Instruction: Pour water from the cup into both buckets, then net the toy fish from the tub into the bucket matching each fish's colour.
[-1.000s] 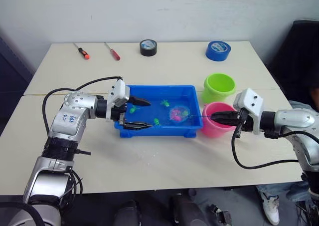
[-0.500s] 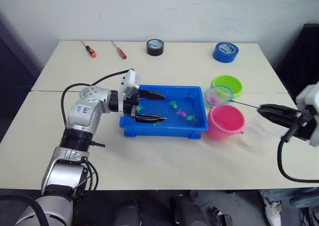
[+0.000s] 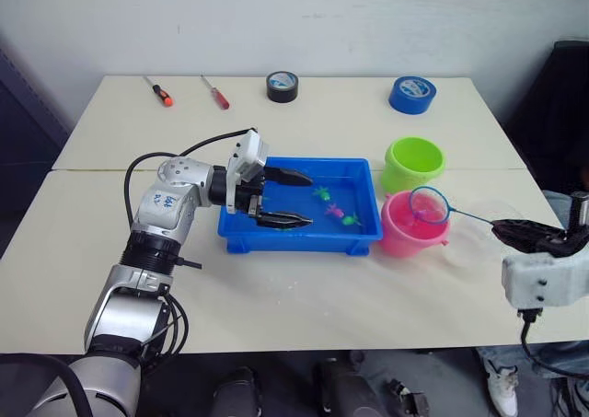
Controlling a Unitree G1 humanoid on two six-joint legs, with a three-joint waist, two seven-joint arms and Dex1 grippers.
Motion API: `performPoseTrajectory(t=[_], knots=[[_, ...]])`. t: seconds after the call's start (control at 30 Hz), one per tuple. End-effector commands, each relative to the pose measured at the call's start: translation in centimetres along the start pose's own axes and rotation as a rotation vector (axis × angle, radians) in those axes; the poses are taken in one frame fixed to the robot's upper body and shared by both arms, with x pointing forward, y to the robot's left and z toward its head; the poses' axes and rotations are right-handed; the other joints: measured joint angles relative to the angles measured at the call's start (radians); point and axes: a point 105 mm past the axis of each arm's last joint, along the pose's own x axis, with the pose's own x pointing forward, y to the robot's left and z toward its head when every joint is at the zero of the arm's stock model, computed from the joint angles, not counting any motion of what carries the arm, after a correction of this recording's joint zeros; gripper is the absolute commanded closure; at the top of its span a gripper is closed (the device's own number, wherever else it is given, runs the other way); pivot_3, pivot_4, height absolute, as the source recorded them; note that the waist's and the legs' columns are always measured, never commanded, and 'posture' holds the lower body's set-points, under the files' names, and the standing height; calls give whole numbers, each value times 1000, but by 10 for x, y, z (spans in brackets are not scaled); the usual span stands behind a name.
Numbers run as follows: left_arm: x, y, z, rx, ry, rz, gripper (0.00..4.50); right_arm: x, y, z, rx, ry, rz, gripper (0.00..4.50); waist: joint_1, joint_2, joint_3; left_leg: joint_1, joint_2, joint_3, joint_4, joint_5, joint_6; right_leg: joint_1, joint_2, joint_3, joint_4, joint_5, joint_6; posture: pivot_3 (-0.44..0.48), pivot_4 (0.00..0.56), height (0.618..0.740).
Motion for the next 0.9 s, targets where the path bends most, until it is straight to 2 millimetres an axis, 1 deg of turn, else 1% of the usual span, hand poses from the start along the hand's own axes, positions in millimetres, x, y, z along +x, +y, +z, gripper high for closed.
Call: performPoseTrajectory(t=[0.03,0.13,0.17,0.2,0.27,0.3,0.33,0.4,0.47,0.53,0.63,0.73,0.9], knots=[[-4,1,10,57,-6,8,19,-9,-11,-10,-49,14,-61,4500,0,0,0,0,0,0,0,0,0,0,0,0,0,0,0,0,150,740],[-6,1,6,67,18,15,19,-14,-29,-24,69,24,-152,4500,-4,0,0,2,0,1,0,0,0,1,0,1,1,0,0,0,150,740],[-8,1,3,67,28,19,19,-13,-38,-24,164,-11,-189,4500,-5,0,0,2,0,2,0,0,0,1,0,1,1,0,0,0,150,740],[-10,1,0,64,38,27,19,-10,-48,-19,315,-73,-222,4500,-6,0,0,3,1,2,0,0,0,2,0,1,2,0,0,0,150,740],[-13,2,-3,59,50,39,19,-3,-60,-8,518,-182,-230,4500,-9,0,0,5,2,3,0,0,0,3,1,2,2,0,0,0,150,740],[-16,2,-7,61,69,48,19,3,-69,-1,605,-233,-238,4500,-9,0,0,6,3,2,0,0,0,3,1,2,3,0,0,0,150,740],[-19,2,-11,61,91,57,19,12,-75,5,662,-276,-223,4500,-9,0,0,6,3,2,0,0,0,4,1,2,3,0,0,0,150,740],[-23,2,-16,61,114,66,19,21,-81,13,721,-313,-192,4500,-10,0,0,6,3,2,0,0,0,3,0,2,3,0,0,0,150,740],[-27,0,-19,54,127,71,19,34,-81,18,740,-320,-158,4500,-6,0,0,5,3,2,0,0,0,2,-1,2,3,0,-1,0,150,740],[-29,-1,-20,53,133,78,19,43,-81,20,731,-317,-133,4500,-2,0,0,3,2,2,0,0,1,0,-1,2,3,0,-1,0,150,740],[-33,-2,-20,62,142,101,19,57,-73,25,601,-295,-77,4500,3,0,0,1,2,1,0,-1,2,-1,-2,0,2,0,-1,0,150,740],[-37,-3,-21,62,145,117,19,70,-66,24,507,-269,-59,4500,0,0,0,0,2,2,1,-2,3,-1,-3,0,1,0,-1,0,150,740],[-41,-5,-20,62,149,137,19,81,-56,25,388,-270,-20,4500,-2,0,0,0,2,3,1,-2,4,-2,-2,0,2,0,-1,0,150,740]])
